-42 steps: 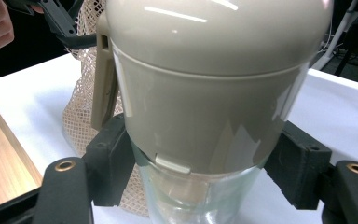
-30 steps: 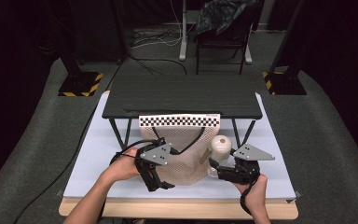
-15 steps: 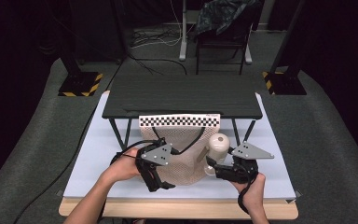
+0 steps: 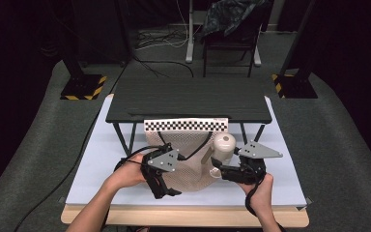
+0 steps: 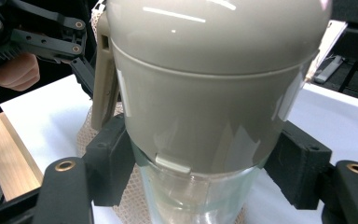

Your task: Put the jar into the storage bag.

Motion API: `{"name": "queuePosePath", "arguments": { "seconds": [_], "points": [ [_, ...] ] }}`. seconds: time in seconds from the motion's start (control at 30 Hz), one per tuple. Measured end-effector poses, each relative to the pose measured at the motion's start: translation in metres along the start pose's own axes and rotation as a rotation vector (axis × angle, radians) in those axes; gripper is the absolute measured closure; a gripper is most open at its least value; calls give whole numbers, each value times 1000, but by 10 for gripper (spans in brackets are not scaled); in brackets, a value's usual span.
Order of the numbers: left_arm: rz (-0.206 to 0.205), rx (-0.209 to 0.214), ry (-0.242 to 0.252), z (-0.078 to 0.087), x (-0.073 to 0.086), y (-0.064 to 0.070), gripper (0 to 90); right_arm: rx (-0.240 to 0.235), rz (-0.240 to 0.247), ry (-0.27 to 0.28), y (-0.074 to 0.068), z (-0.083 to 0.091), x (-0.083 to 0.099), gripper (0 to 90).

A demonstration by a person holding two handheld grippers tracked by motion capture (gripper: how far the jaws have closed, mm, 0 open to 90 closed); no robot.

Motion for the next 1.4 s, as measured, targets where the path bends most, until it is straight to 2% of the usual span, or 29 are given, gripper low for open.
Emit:
{"name": "queuePosePath", "arguments": {
  "seconds": [0.13,0.87,1.4],
  "points": [
    [-14,-12,-16,-1,-1,1,0,15,17,-9,-5,2,-5,292],
    [-21,-14,-16,0,-1,2,0,-32,35,0,-32,-7,-41,292],
    [-21,-10,-17,-1,0,1,0,-41,37,5,-35,-10,-57,292]
  ]
}}
Point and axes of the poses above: each handheld gripper's, and its own axes: z roughly backward along the jaws, x roughly out of its underside, y roughly to its right, the point moved 8 cm from there along -z, roughly forward along the jaws, and after that the axes turned 7 degrees about -z, right-handed, at the moved point
